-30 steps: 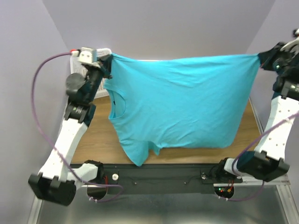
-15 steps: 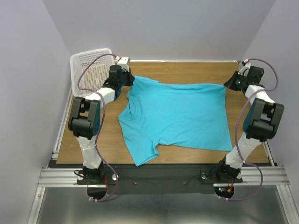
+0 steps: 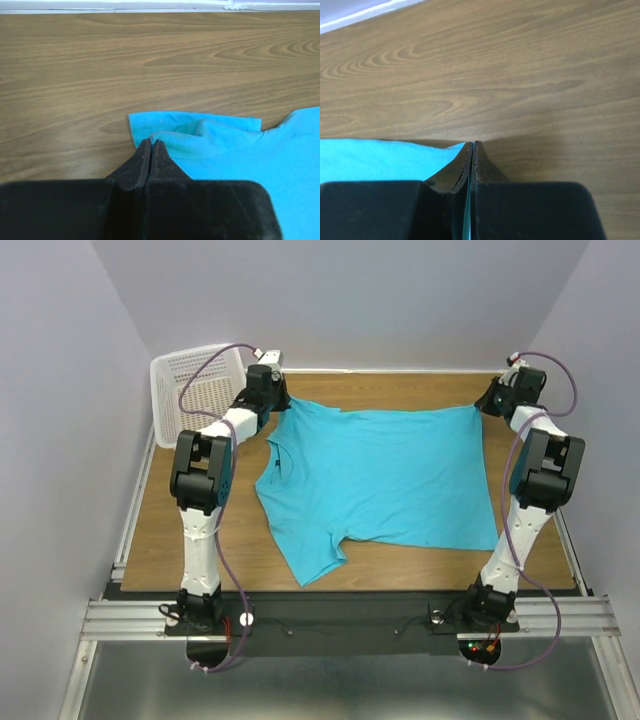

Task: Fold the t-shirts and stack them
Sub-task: Flatten the tshirt out

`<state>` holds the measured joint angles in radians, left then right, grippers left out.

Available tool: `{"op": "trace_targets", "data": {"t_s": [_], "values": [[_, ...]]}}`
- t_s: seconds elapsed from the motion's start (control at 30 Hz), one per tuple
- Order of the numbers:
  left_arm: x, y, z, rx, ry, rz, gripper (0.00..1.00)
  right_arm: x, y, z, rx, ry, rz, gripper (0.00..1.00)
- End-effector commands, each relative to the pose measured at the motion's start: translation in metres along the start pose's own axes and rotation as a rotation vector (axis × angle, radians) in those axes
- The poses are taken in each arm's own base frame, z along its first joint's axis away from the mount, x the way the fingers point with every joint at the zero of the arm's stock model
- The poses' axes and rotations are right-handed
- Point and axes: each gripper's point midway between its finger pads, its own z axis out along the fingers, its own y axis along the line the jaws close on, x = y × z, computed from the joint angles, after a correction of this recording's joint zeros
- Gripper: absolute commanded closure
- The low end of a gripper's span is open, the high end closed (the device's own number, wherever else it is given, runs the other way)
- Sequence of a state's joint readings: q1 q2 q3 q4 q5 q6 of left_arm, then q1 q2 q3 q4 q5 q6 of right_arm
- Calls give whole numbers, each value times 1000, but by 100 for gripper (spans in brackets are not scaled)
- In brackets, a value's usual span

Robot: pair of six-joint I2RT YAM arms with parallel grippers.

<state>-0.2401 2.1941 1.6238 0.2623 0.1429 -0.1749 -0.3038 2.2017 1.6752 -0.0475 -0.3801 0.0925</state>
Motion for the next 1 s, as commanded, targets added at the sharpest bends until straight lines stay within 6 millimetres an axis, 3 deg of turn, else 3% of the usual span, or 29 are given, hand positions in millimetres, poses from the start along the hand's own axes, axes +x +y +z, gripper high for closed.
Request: {"op": "trace_targets", "data": {"t_s": [0.0, 0.5, 0.97], "values": [[-27, 0, 4, -19, -46, -8, 100, -46, 2, -3, 10, -123, -26, 99], [-30, 10, 7, -60, -14, 51, 100, -49, 12, -44, 9, -137, -60, 99], [-29, 6, -15, 15, -49, 107, 100, -22, 23, -75, -58, -102, -107, 99]]}}
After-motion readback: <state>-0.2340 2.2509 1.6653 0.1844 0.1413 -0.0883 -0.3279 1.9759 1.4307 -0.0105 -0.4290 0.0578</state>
